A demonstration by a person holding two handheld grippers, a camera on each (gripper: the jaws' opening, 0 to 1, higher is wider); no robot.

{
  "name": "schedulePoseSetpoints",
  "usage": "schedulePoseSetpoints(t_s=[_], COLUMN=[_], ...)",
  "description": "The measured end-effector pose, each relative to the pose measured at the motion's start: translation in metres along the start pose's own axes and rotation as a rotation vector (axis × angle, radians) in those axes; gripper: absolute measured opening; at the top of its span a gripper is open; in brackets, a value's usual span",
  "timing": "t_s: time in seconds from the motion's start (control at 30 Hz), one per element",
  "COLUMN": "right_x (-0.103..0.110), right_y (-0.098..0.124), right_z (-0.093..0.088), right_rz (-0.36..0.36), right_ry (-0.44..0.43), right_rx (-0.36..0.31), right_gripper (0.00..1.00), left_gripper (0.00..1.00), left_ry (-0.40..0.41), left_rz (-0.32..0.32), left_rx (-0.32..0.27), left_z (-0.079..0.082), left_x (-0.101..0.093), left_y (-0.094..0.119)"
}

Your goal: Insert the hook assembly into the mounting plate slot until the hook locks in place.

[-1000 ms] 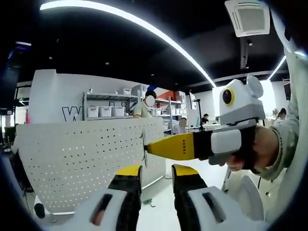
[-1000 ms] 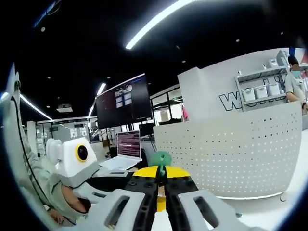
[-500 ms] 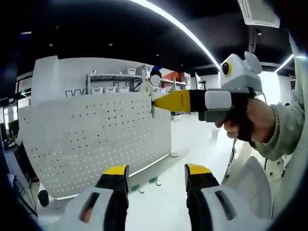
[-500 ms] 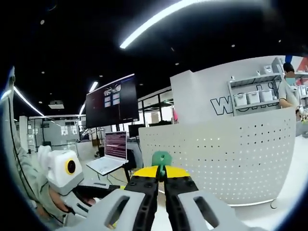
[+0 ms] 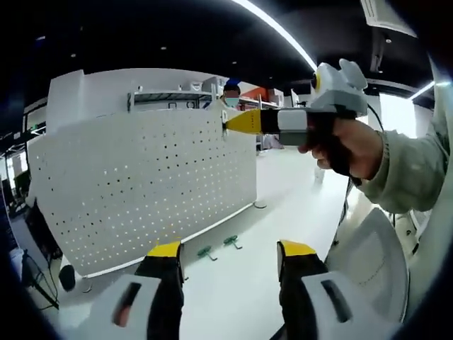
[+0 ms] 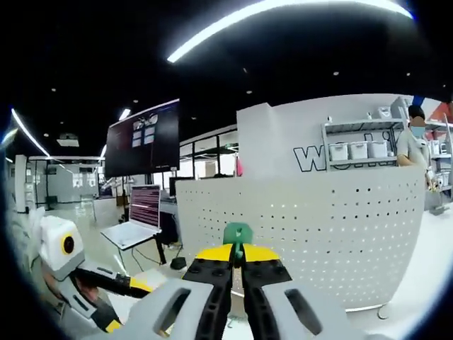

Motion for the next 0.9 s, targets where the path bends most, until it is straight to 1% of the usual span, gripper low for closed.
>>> schedulePoseSetpoints(t_s=[0.07, 0.1, 0.27, 0.33, 0.43, 0.53, 0.67, 0.9], right_x=[-0.003, -0.004, -0.006, -0.007, -0.008, -0.013, -0.014, -0.014], right_y=[-0.005, -0.008, -0.022, -0.028, -0.035, -0.045, -0.058, -0.081], right_z=[0.000, 0.000, 0.001, 0.003, 0.007, 0.015, 0.019, 0.019], right_rz=[-0.016, -0.033, -0.055, -0.062, -0.073, -0.123, -0.147, -0.170], right_ry=[0.003, 0.013, 0.020, 0.019, 0.017, 0.020, 0.019, 0.052], right_rx=[-0.003, -0.007, -0.018, -0.028, -0.043, -0.083, -0.101, -0.111], right_gripper=[0.02, 0.02, 0.02, 0.02, 0.02, 0.02, 0.02, 0.02], left_gripper=[0.57, 0.57, 0.57, 0.57, 0.55, 0.55, 0.55, 0.54], left_ry=[0.001, 0.008, 0.032, 0.041, 0.053, 0.081, 0.095, 0.117], left_rz=[0.003, 0.007, 0.012, 0.017, 0.034, 0.069, 0.081, 0.090], left_rx=[0.013, 0.035, 0.069, 0.076, 0.079, 0.079, 0.082, 0.083], left_z=[-0.005, -0.010, -0.022, -0.025, -0.027, -0.031, -0.034, -0.039], left_x=[0.001, 0.001, 0.001, 0.002, 0.004, 0.008, 0.009, 0.009], left_y=[0.002, 0.003, 0.006, 0.008, 0.010, 0.014, 0.016, 0.019])
Point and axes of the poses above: the point that each gripper's makers call its tool centre point, and the gripper's own axes: y roughly backward along the fingers, x roughly to its left, z roughly out of its top, the point moved 9 cm from there along y, roughly backward along the fingers, and after that the axes turned 6 degrees about -y, right-handed, at the moved point
